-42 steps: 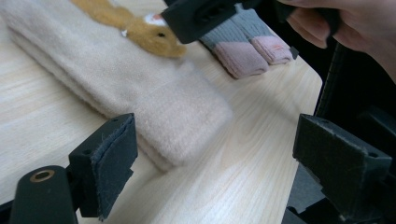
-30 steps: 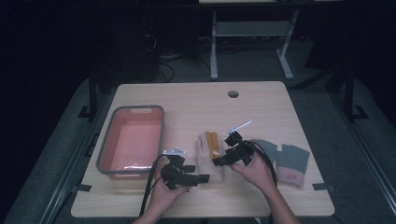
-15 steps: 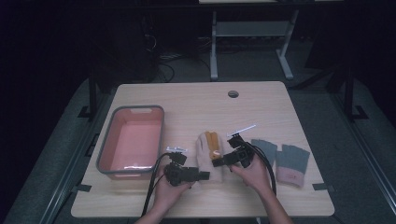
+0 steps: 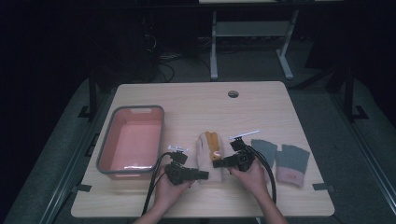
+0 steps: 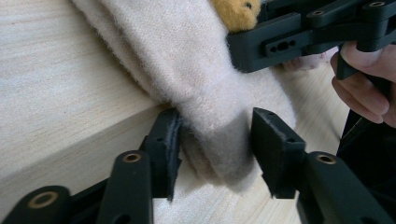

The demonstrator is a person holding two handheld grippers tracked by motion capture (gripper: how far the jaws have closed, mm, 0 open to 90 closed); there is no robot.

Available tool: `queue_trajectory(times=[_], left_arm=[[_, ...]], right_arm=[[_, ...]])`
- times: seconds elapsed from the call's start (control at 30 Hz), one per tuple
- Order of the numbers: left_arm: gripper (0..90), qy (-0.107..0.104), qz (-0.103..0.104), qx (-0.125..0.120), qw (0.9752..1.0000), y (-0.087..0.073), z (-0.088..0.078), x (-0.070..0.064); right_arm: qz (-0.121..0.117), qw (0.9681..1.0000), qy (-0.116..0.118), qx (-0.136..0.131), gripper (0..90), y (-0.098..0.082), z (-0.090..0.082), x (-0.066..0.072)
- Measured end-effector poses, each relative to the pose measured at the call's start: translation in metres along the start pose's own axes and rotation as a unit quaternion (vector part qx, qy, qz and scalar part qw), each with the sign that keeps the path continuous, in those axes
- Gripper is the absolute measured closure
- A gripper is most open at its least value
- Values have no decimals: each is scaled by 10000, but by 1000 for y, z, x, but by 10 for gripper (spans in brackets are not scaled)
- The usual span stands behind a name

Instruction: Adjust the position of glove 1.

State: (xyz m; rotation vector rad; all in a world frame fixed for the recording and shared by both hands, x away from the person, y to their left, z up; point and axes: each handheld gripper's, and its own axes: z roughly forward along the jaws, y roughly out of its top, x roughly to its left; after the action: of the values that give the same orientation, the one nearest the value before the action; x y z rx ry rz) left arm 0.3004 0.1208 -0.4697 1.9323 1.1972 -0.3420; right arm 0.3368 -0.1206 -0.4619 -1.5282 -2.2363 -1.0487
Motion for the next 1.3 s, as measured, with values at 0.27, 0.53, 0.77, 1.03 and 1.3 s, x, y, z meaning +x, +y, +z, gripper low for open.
queue_trajectory(times=[0.27, 0.53, 0.77, 1.03, 1.3], left_arm=[[644, -35, 47, 200, 9998, 4, 2, 2], [667, -91, -33, 250, 9996, 6, 3, 3], [688, -450, -288, 331, 9980, 9, 3, 12], [711, -593, -328, 407, 9969, 10, 2, 14], [711, -519, -100, 480, 9975, 15, -2, 9]], right_arm=[[126, 9999, 77, 7, 600, 0, 4, 1], [381, 9986, 369, 87, 727, 1, 10, -5], [524, 9967, 597, 159, 779, 3, 9, -11], [538, 9963, 660, 145, 796, 4, 5, -11], [561, 9960, 671, 162, 802, 5, 0, -8]])
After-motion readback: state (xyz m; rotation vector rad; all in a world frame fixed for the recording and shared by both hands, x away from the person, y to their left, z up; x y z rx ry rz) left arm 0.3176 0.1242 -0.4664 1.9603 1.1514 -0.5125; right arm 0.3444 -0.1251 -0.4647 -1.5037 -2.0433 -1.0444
